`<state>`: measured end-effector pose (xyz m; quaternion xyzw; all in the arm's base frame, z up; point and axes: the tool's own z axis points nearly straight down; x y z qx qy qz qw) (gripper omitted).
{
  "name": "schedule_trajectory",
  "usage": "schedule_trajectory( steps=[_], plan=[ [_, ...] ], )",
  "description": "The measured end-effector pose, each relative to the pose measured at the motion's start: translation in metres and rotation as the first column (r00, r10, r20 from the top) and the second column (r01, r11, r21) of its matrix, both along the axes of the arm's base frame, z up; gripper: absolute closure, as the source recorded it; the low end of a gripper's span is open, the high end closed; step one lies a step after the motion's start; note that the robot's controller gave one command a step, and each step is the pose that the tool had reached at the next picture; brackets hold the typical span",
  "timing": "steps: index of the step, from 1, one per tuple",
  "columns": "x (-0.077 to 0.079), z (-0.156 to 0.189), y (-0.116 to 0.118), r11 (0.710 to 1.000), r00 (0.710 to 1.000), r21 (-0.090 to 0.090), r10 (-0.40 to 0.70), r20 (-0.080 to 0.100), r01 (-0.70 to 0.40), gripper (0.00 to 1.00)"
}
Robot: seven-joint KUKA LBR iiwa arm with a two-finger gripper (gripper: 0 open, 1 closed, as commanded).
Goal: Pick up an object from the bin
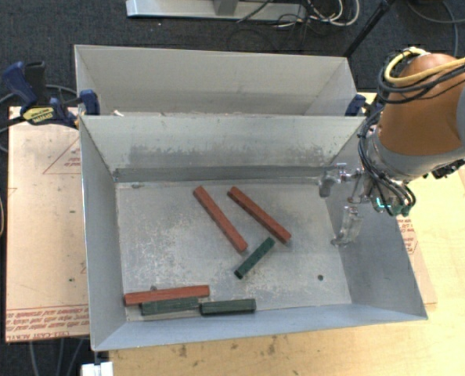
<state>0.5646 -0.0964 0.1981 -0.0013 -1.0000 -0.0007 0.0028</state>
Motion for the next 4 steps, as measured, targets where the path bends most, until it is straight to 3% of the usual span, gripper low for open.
schedule_trajectory(
  steps=[1, 2, 3, 4],
  plan=[
    [0.009, -0.074, 0.1, 0.98, 0.98, 0.004, 0.201, 0.003, -0.201, 0.0],
    [0.056, -0.121, 0.132, 0.882, 0.882, 0.001, 0.471, 0.007, -0.471, 0.0],
    [-0.013, -0.095, 0.131, 0.919, 0.919, 0.001, 0.393, 0.004, -0.393, 0.0],
    [-0.006, -0.12, 0.16, 0.967, 0.967, 0.0, 0.254, 0.007, -0.254, 0.0]
  ],
)
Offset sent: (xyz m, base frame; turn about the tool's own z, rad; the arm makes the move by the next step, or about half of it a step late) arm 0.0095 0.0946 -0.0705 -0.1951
